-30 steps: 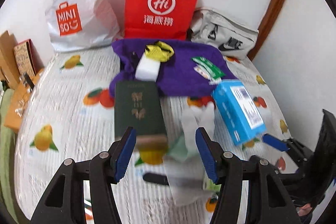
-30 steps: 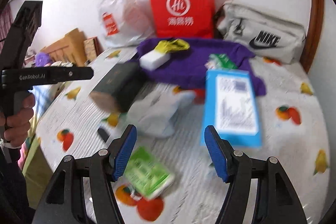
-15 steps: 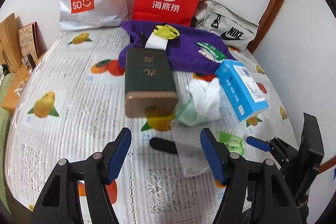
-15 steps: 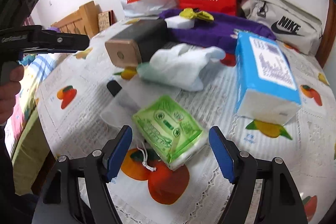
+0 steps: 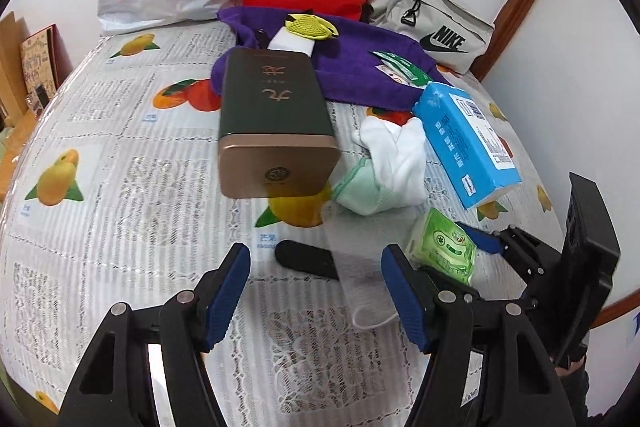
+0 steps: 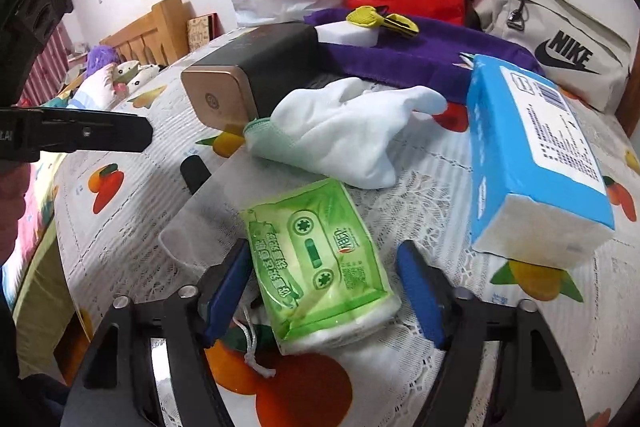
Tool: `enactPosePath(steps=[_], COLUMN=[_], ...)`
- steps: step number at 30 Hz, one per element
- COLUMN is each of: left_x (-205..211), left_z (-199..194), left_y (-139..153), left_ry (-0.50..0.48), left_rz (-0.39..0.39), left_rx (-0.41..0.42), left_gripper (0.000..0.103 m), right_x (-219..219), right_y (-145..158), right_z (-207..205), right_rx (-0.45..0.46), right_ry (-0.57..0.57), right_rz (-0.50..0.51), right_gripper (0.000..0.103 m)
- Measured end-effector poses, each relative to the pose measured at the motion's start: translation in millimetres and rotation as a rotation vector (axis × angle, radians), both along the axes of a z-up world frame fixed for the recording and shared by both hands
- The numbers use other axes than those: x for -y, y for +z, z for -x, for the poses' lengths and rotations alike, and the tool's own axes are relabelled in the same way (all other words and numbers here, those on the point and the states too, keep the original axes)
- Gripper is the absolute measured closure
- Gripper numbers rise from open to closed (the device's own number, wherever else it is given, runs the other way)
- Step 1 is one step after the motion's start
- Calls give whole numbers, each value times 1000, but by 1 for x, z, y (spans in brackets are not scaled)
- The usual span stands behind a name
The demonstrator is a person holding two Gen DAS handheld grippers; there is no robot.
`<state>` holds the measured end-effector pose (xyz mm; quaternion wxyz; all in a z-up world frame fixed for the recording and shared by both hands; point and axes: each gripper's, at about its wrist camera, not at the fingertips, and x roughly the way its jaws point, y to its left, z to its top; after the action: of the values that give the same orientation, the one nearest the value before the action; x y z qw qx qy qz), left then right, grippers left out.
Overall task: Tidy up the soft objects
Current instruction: 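Grasp the green-wrapped tissue pack with the right tool, then grasp the white glove with the left tool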
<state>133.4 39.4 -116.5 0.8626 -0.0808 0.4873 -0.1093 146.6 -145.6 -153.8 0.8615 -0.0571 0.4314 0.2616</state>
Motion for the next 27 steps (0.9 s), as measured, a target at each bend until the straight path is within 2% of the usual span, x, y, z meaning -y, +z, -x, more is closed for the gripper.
enactPosePath(steps=[6, 11, 16, 19, 23, 27], left_x=[22, 51, 82, 96, 113, 118], left_z=[-7, -12, -25, -32, -41, -53], left_y=[-1, -5, -11, -14, -21, -26], left_ry=[-48, -100, -130, -132, -131, -97], left_rz=[19, 22, -21, -48, -132, -154], left_rx=[28, 53, 70, 73, 78, 61], left_gripper=[37, 37, 37, 37, 37, 37], right_x=[17, 49, 85, 103, 111, 113], right_y=[12, 20, 9, -1, -8, -11], right_z=[18, 40, 42, 37, 35, 34], right_rx=[47, 83, 75, 39, 36, 35], right_ry=[-16, -98, -210, -259, -269, -269], right_rz=[-23, 1, 66, 46, 16, -10], right_gripper=[44, 44, 44, 44, 44, 44])
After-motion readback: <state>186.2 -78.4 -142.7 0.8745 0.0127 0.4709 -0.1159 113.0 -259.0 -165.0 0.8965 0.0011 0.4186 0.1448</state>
